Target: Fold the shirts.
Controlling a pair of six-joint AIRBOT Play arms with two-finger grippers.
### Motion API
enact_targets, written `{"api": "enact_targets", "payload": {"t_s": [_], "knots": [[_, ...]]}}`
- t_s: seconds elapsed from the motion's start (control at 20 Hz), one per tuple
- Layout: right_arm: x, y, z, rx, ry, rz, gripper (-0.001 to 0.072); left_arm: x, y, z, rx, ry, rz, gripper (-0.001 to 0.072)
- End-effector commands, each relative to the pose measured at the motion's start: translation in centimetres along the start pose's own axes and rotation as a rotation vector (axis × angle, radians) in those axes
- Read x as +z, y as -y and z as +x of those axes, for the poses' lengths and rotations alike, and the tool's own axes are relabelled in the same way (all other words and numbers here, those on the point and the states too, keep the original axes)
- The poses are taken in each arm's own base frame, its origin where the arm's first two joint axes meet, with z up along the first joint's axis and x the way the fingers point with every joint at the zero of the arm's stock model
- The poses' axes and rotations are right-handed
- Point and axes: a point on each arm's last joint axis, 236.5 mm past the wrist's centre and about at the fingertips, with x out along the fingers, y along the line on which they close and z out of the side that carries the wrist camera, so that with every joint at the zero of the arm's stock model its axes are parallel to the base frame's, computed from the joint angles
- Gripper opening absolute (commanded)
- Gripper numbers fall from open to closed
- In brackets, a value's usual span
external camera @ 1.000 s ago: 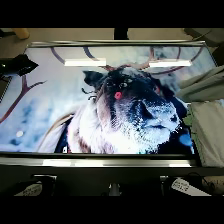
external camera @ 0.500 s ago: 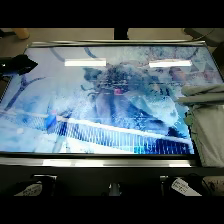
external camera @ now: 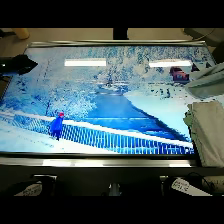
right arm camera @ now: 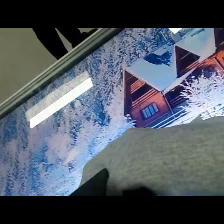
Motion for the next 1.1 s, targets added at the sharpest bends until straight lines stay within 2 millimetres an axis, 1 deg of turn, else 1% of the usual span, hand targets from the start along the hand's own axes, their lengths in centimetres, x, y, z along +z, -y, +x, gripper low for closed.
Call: {"api": "enact_targets", "payload": {"t_s": [0.0,0.05,0.1,0.2,0.25,0.3,0.35,0.4,0.45,0.5,0.55,0.65,0.75,0.85,0.95,1.05], "knots": [[0.1,1.4,-0.6,-0.063,-0.001,-0.089,0.0032,0.2,-0.1,0.0,0.002,0.006,0.0,0.0026],[0.3,1.5,-0.5,-0.066,0.006,-0.097,0.0032,0.2,-0.1,0.0,0.001,0.006,0.0,0.0026],[0.0,1.7,-0.4,-0.07,-0.008,-0.106,0.0032,0.1,-0.1,0.0,0.001,0.005,-0.001,0.0026],[-2.3,2.8,-0.8,-0.115,-0.109,-0.139,0.0032,0.1,0.0,0.0,0.001,0.003,-0.001,0.0026],[-3.5,3.4,-1.5,-0.148,-0.165,-0.157,0.0032,0.1,0.0,0.0,0.001,0.003,-0.001,0.0026],[-4.6,4.0,-2.7,-0.195,-0.215,-0.181,0.0032,0.1,0.0,0.0,0.001,0.004,0.0,0.0026],[-4.8,4.7,-4.1,-0.256,-0.226,-0.184,0.0032,0.1,0.0,0.0,0.001,0.004,0.0,0.0026],[-4.7,6.1,-6.0,-0.36,-0.222,-0.161,0.0032,0.1,0.0,0.0,0.001,0.004,0.0,0.0026],[-5.2,7.5,-7.9,-0.456,-0.245,-0.161,0.0032,0.1,-0.1,0.0,0.001,0.005,0.0,0.0026],[-6.0,9.0,-9.8,-0.549,-0.288,-0.157,0.0032,0.2,-0.1,0.0,0.003,0.009,0.001,0.0026],[-7.2,10.2,-11.4,-0.628,-0.335,-0.1,0.0032,0.4,-0.1,0.0,0.004,0.018,0.001,0.0026],[-9.6,11.6,-13.1,-0.709,-0.439,-0.052,0.0032,0.6,-0.1,0.0,0.005,0.027,0.001,0.0026],[-11.5,13.4,-14.6,-0.804,-0.516,-0.008,0.0032,0.6,-0.1,0.0,0.005,0.026,0.013,0.0026],[-13.6,14.6,-15.4,-0.864,-0.598,0.032,0.0032,0.5,0.1,0.1,0.0,0.024,0.026,0.0026],[-16.1,15.5,-15.8,-0.894,-0.696,0.058,0.0032,0.5,0.4,0.2,-0.004,0.021,0.033,0.0026],[-18.3,16.7,-16.0,-0.926,-0.772,0.069,0.0033,0.4,0.5,0.2,-0.006,0.021,0.035,0.0026]]}}
